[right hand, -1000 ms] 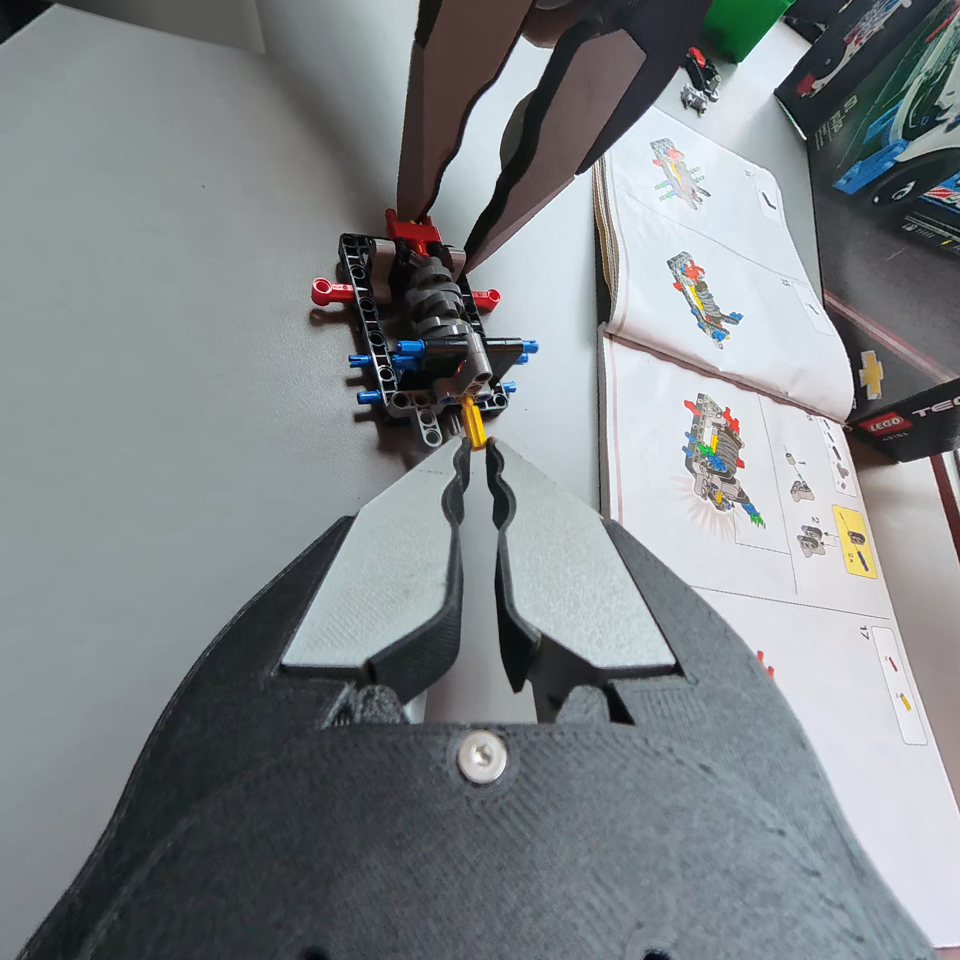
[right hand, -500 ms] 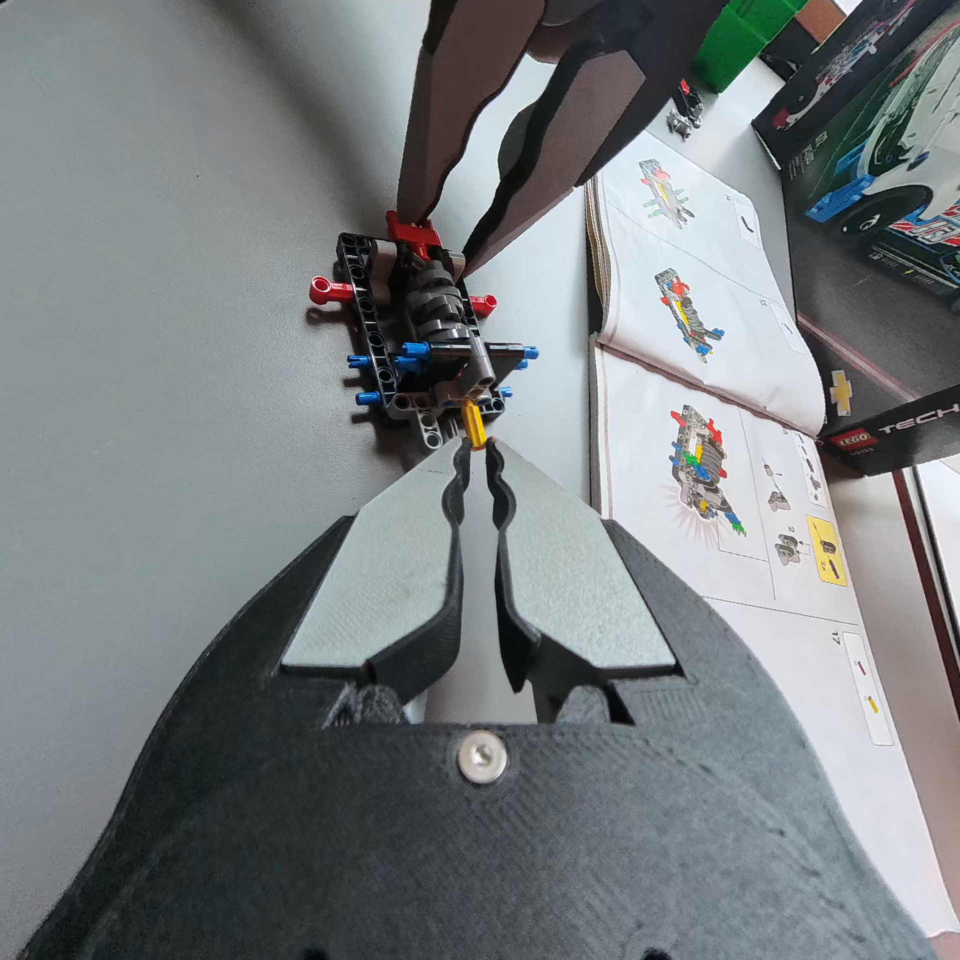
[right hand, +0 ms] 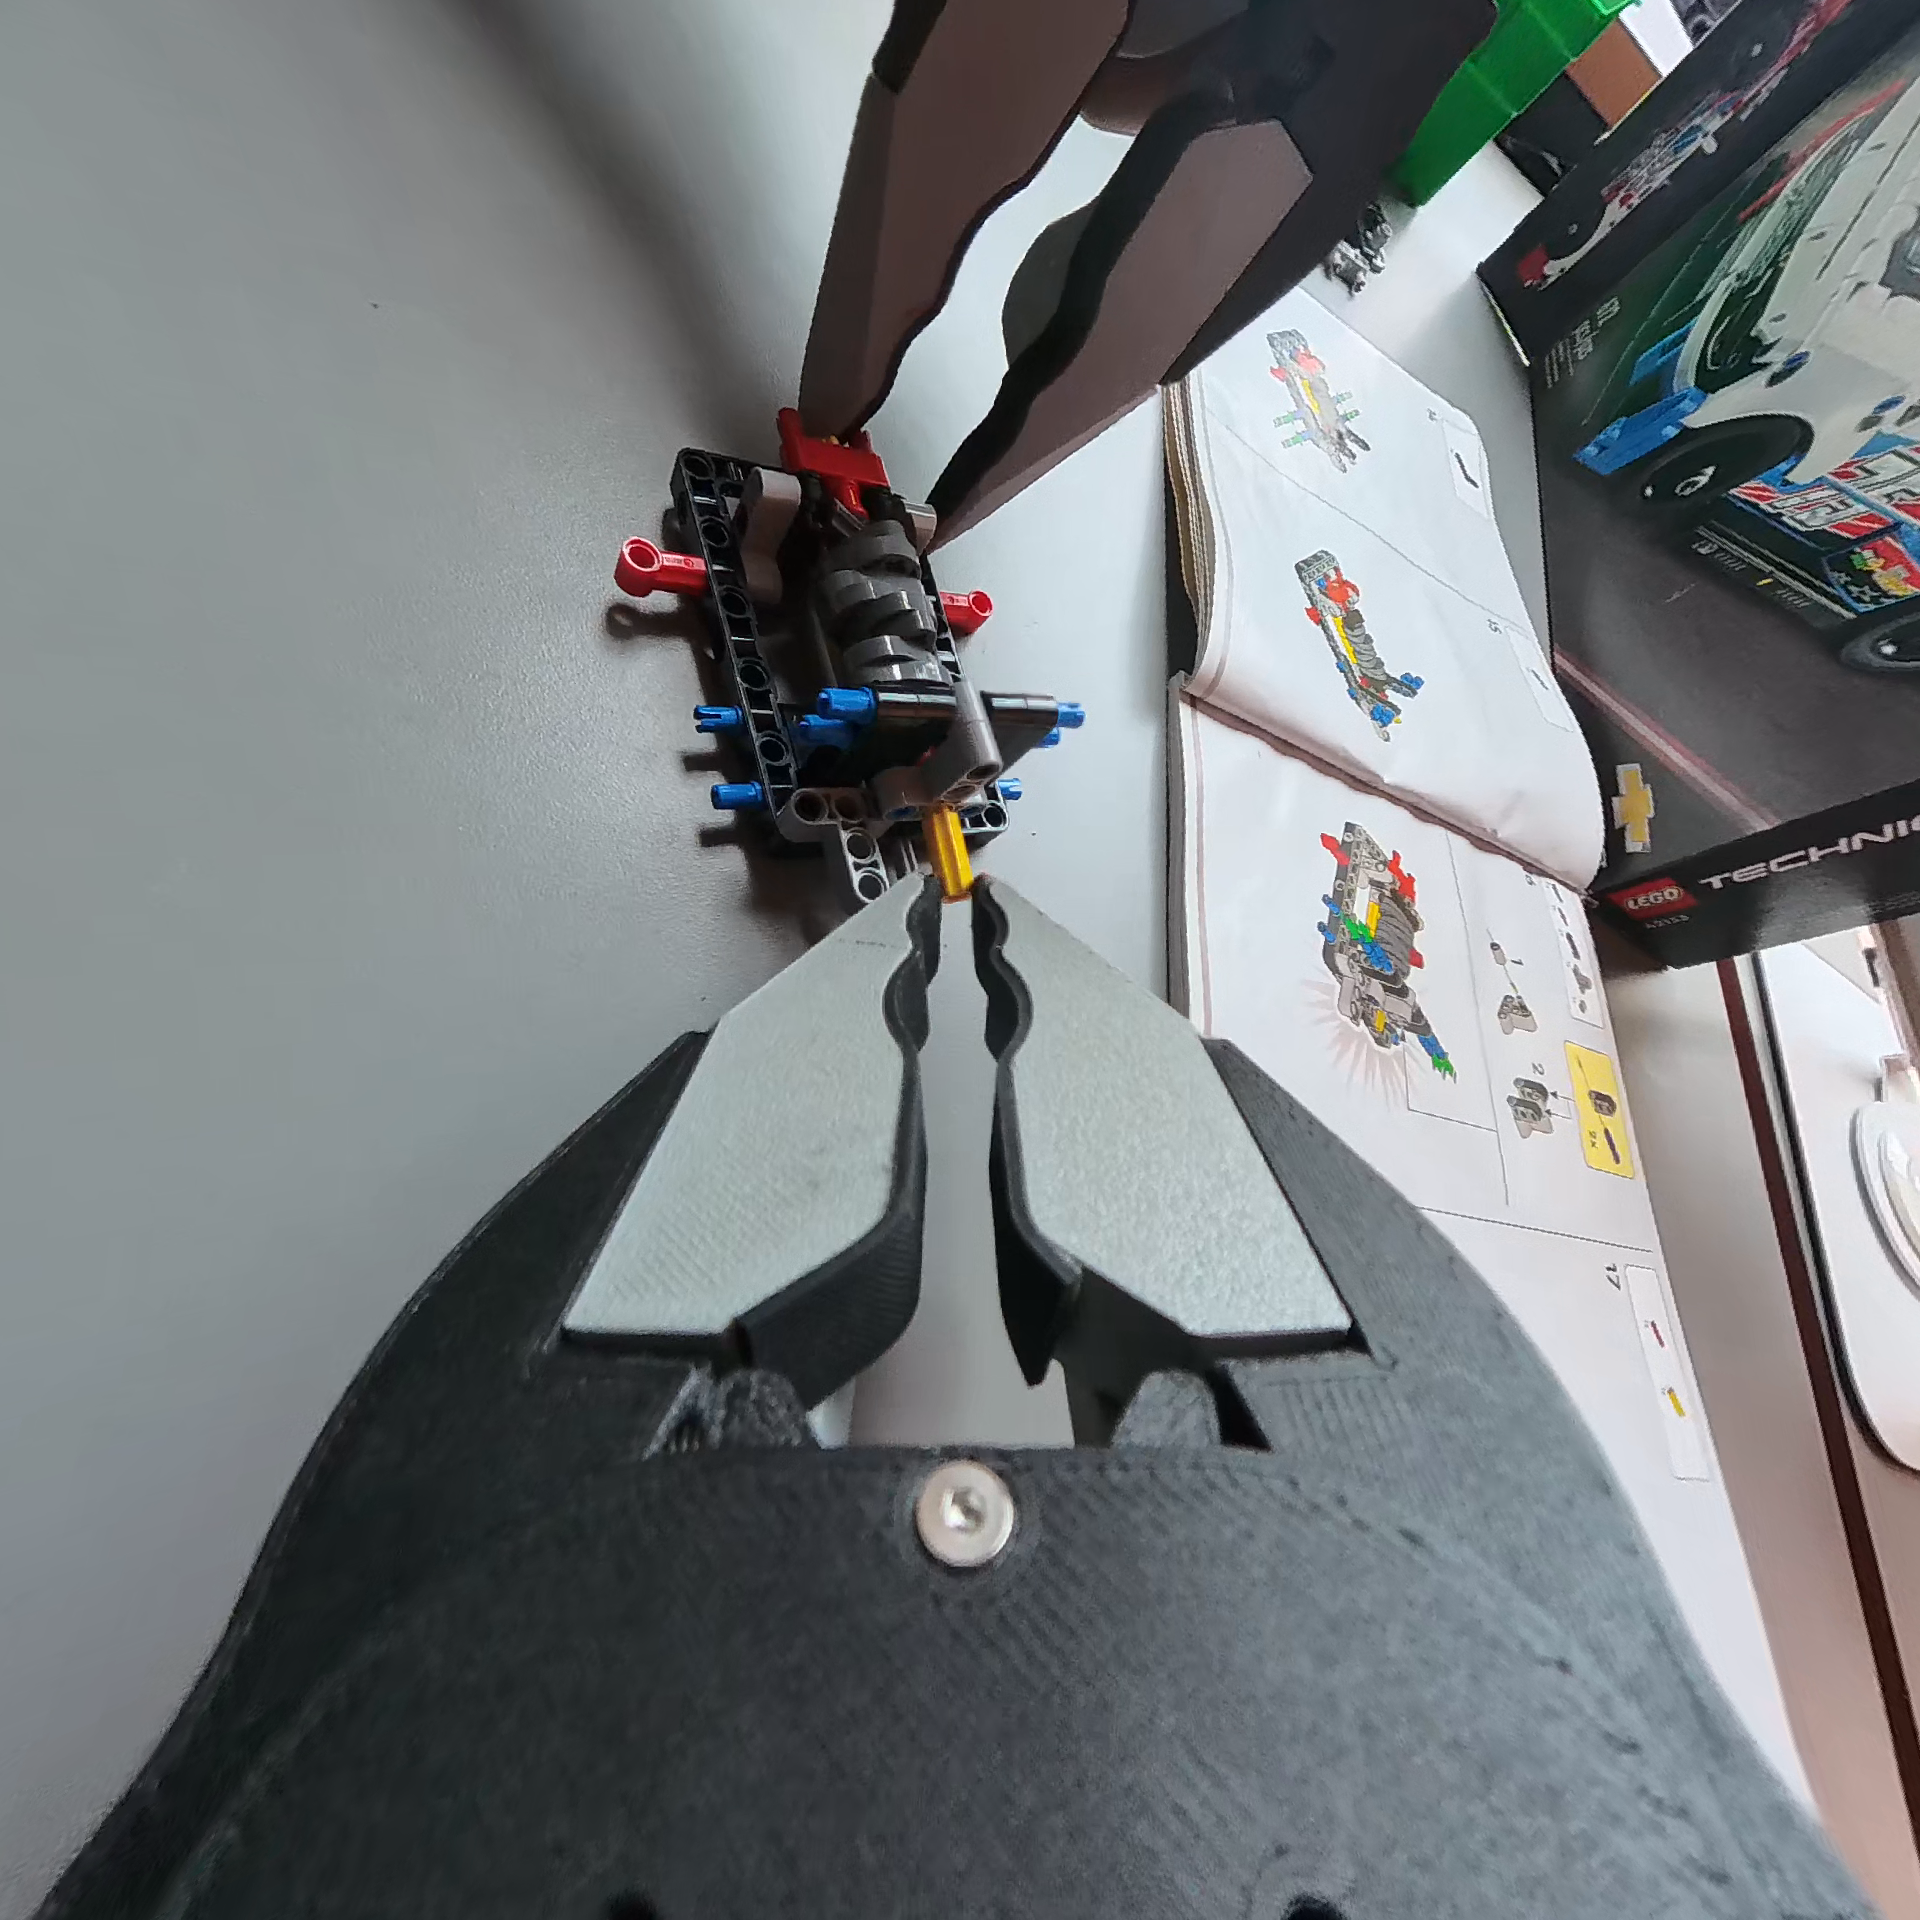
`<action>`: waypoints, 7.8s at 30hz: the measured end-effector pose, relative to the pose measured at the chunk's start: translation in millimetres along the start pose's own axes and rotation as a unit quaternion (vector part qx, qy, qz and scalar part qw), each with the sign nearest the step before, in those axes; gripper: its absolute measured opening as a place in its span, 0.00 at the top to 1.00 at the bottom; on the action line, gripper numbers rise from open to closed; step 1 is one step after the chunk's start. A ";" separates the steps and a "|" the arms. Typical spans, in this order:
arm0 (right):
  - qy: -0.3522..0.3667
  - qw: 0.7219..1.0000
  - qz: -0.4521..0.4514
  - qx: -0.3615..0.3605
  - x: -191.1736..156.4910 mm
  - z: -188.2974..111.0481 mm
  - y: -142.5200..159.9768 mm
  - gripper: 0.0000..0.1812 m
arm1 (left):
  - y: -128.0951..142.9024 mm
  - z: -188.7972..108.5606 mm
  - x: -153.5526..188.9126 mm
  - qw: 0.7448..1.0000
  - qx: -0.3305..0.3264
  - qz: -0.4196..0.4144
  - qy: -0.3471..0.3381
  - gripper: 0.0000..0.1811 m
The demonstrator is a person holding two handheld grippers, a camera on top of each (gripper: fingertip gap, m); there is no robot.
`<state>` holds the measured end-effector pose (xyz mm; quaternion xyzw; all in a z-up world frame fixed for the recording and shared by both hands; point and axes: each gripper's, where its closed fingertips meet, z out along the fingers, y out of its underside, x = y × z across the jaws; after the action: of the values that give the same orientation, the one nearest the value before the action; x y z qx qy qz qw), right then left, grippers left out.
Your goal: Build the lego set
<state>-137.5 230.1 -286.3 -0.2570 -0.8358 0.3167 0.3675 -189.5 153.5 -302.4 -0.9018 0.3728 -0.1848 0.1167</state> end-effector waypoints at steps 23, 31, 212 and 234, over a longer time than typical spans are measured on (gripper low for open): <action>0.076 0.974 -0.173 -0.129 -1.8 -4.0 2.0 0.99 | -4.6 1.5 4.5 0.997 -0.030 -0.039 0.052 0.87; 0.058 0.962 -0.200 -0.179 -10.7 -9.4 3.7 0.99 | -7.8 3.0 7.5 0.995 -0.022 -0.072 0.059 0.87; -0.168 0.935 0.312 -0.005 -32.1 -66.3 -24.7 0.98 | -139.6 6.3 46.0 0.965 0.216 0.146 0.028 0.98; -0.095 0.946 0.298 -0.083 -23.3 -57.6 -7.2 0.98 | -123.0 3.5 36.7 0.978 0.186 0.083 0.042 0.86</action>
<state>-80.3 229.6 -261.2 -0.4925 -0.7754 0.3647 0.1523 -86.7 213.0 -253.8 -0.8216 0.4099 -0.2785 0.2818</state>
